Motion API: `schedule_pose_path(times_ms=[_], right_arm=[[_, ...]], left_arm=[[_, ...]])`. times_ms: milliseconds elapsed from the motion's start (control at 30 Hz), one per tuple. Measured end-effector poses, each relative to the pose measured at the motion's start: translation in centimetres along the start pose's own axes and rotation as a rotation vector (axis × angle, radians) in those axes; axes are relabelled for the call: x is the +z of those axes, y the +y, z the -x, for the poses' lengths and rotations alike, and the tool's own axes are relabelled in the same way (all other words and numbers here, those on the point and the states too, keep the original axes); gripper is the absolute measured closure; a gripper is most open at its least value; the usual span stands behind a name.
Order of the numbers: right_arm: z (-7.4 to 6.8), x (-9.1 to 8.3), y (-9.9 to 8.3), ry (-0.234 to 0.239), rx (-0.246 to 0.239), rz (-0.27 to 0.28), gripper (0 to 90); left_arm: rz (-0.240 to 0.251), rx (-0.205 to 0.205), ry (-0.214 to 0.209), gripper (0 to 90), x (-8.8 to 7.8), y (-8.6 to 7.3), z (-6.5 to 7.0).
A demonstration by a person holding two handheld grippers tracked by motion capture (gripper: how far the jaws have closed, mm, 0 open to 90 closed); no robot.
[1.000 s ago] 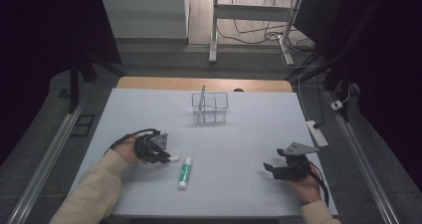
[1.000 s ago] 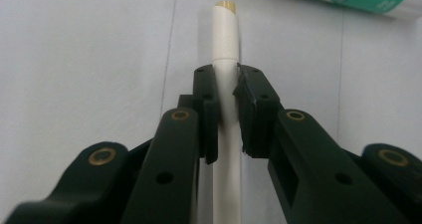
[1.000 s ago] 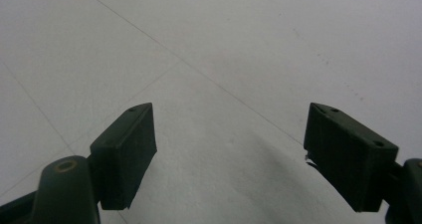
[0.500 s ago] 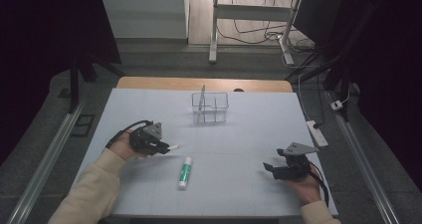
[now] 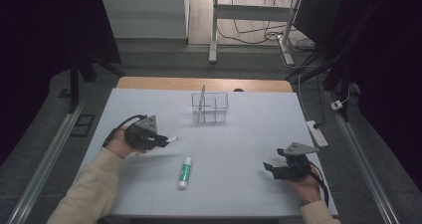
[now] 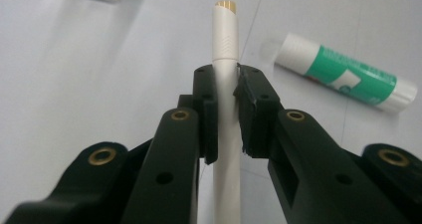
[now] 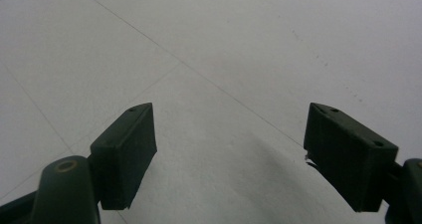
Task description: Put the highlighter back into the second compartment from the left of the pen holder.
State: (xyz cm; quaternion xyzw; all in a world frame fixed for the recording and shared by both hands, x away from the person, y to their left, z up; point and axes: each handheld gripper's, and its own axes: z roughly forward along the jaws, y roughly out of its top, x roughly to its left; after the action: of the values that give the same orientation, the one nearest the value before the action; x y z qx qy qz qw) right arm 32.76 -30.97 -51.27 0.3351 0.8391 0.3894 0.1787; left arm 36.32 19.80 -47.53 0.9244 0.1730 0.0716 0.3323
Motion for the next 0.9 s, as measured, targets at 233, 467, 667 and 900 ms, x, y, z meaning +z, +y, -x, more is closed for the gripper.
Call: schedule_pose_path(times_ms=[233,467,667,900], right_arm=[[0.0,0.0,0.0,0.000,0.000,-0.006,19.7],[0.0,0.0,0.0,-0.001,0.000,-0.005,19.7],[0.0,0.0,0.0,0.001,0.000,0.000,19.7],[0.0,0.0,0.0,-0.002,-0.001,-0.003,19.7]], left_arm=[[0.055,-0.031,0.036,78.7,-0.6,0.2,-0.1],[0.113,-0.061,0.066,78.7,-1.2,0.3,-0.2],[0.168,-0.086,0.089,78.7,-1.4,0.6,-0.1],[0.227,-0.104,0.119,78.7,-1.6,1.3,-0.2]])
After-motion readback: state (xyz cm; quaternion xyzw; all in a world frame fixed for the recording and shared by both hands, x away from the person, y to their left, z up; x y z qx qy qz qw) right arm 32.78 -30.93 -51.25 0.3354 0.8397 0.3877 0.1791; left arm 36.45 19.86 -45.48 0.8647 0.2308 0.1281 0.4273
